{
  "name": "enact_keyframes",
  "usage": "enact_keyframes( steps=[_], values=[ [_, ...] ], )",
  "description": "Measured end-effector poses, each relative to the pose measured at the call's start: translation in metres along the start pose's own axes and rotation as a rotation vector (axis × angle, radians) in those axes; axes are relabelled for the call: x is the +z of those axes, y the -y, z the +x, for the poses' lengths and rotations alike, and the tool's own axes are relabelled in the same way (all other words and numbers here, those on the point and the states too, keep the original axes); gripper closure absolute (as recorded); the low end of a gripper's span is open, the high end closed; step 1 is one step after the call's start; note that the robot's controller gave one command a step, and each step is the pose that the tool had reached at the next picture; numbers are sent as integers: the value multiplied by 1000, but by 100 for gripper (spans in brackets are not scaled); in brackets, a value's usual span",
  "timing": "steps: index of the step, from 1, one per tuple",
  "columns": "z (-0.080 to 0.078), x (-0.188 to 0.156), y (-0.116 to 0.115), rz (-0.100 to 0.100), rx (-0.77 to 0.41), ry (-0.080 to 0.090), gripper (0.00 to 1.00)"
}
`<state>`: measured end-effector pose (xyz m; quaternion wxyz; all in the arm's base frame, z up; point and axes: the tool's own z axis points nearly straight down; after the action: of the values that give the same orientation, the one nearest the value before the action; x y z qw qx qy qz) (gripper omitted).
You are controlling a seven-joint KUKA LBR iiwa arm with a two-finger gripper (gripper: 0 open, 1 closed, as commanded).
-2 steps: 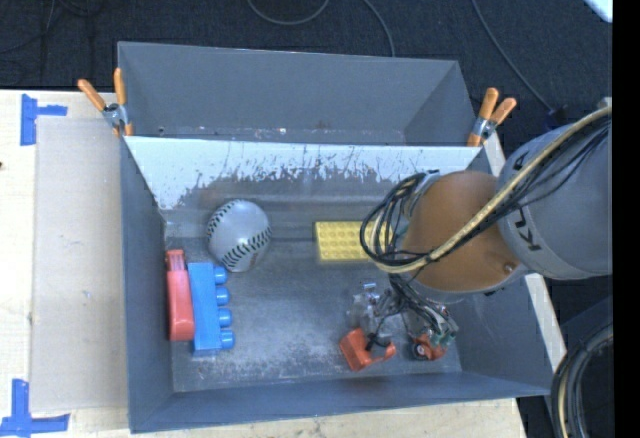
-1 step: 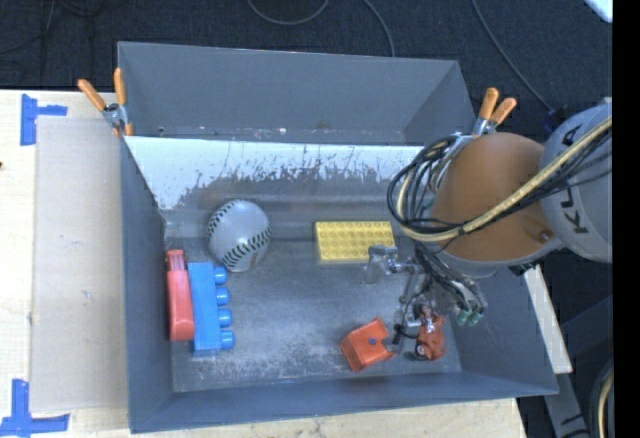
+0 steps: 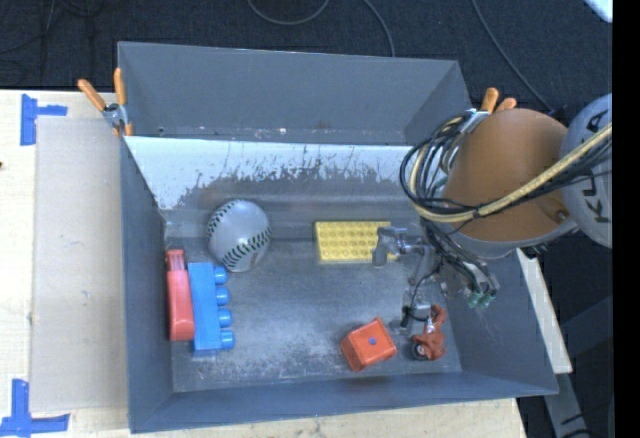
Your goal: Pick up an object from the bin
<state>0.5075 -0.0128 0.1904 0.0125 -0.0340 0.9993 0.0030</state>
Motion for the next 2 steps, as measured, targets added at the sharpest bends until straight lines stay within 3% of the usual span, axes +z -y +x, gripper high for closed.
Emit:
enact_keyframes(
  steps=[1,2],
  values=[
    [11,44,-3,-1,-53,-5,0],
    [22,79,-12,-1,-222,-10,0]
  ],
)
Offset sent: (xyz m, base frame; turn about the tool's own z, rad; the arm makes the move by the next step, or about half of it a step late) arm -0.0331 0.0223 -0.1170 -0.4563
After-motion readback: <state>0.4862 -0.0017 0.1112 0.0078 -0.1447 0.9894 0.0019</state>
